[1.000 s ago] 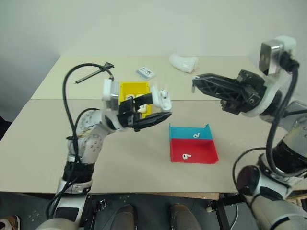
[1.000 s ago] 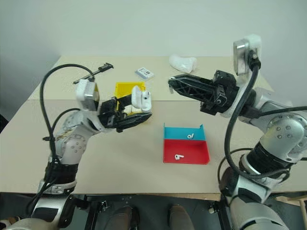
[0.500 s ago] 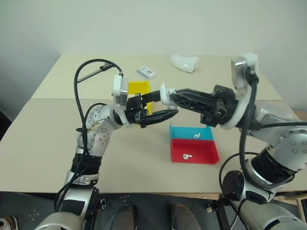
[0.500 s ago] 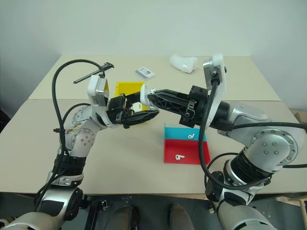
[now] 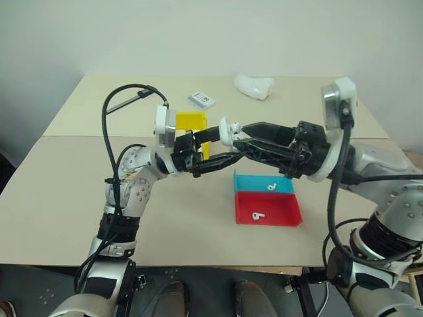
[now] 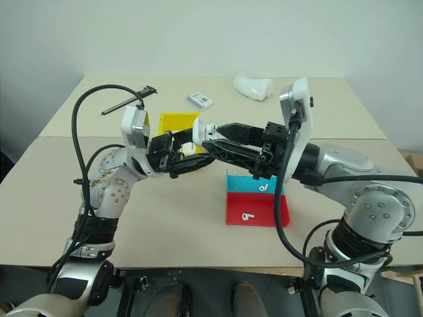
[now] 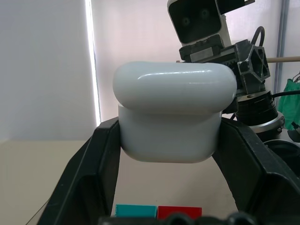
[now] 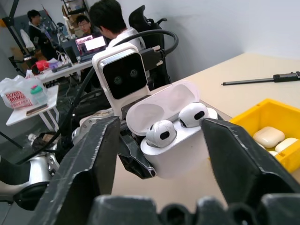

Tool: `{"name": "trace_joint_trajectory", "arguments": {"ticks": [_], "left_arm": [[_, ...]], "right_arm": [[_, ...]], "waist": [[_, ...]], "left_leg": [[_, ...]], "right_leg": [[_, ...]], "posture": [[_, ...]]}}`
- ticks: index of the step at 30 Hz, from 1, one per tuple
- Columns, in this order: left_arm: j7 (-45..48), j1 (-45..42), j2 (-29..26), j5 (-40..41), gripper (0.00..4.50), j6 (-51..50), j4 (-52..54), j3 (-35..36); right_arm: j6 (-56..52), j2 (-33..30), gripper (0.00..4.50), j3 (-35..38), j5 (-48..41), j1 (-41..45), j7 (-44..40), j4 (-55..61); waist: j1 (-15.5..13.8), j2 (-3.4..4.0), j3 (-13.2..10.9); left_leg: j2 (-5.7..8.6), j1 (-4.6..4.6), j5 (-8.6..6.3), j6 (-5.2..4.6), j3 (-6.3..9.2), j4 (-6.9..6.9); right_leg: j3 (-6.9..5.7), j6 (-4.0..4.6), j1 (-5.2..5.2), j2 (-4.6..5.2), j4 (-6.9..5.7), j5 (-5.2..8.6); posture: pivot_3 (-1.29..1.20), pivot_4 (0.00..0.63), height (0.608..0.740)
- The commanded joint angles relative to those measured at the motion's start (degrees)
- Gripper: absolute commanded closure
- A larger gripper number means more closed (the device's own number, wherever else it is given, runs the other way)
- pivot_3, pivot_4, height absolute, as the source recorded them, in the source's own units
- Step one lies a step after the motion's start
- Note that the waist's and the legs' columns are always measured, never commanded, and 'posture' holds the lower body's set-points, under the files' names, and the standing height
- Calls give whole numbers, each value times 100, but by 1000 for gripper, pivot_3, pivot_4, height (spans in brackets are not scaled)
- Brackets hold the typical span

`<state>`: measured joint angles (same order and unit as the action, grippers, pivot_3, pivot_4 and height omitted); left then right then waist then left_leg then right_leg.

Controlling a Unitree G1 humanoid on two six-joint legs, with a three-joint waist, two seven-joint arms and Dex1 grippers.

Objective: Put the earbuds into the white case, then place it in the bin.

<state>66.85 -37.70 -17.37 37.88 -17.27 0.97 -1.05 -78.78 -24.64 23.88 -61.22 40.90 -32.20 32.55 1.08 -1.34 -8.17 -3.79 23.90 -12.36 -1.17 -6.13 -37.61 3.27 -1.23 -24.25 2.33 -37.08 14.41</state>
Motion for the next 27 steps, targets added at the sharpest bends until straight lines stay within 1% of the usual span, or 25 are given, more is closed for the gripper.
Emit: {"name": "trace_joint_trajectory", "arguments": {"ticks": [1,6,9,12,13,15,17,20,23,27], "left_arm": [[-4,-47,6,57,1708,140,248,89],[-73,-25,-83,-102,1708,104,215,29],[-394,2,-163,-639,1708,147,158,-222],[-541,84,-164,-876,1708,145,184,-351],[-566,122,-151,-896,1708,134,235,-376],[-646,169,-138,-1010,1708,124,295,-473],[-788,177,-117,-1280,1708,217,240,-640],[-951,100,-33,-1535,1708,297,150,-787],[-1066,18,94,-1637,1708,345,106,-834],[-1154,64,119,-1707,1708,410,186,-811]], "right_arm": [[314,-227,1304,50,-330,-50,40,-15],[598,-638,1304,103,-634,-170,80,-25],[695,-1058,1839,-13,-605,-1,107,-187],[662,-1493,2872,-297,-450,380,256,-347],[672,-1644,3310,-466,-349,471,241,-318],[761,-1919,4049,-838,-130,616,115,-225],[806,-2167,4482,-1371,100,926,-80,-173],[714,-2368,4482,-2110,394,1435,-329,-250],[852,-2511,4482,-2943,938,1816,-629,-269],[1150,-2682,4482,-3546,1593,1946,-936,-354]], "waist": [[-2,0,0],[-1,-1,0],[-6,-1,-1],[0,-1,-1],[5,-1,-1],[3,-1,-1],[2,-1,-1],[1,-1,-1],[-11,-2,-1],[-23,-1,-1]], "left_leg": [[0,0,0,0,1,0],[0,0,0,0,7,0],[1,0,0,0,23,0],[3,0,0,0,26,0],[3,0,0,-1,26,0],[1,0,0,0,28,7],[2,0,0,-1,27,10],[3,0,0,-1,24,10],[2,2,0,-1,24,10],[4,10,0,-1,25,9]], "right_leg": [[1,0,0,0,0,0],[0,0,0,0,0,0],[1,-1,2,0,1,0],[2,-2,2,1,2,0],[1,-2,0,1,2,0],[2,-1,-3,0,4,1],[3,-1,-4,0,6,1],[9,-1,-7,1,4,1],[7,0,-10,1,6,1],[5,-1,-12,4,8,0]], "posture": [[0,150,740],[0,150,740],[0,150,740],[0,150,740],[0,150,740],[0,150,740],[0,150,740],[0,150,740],[0,150,740],[0,150,740]]}}
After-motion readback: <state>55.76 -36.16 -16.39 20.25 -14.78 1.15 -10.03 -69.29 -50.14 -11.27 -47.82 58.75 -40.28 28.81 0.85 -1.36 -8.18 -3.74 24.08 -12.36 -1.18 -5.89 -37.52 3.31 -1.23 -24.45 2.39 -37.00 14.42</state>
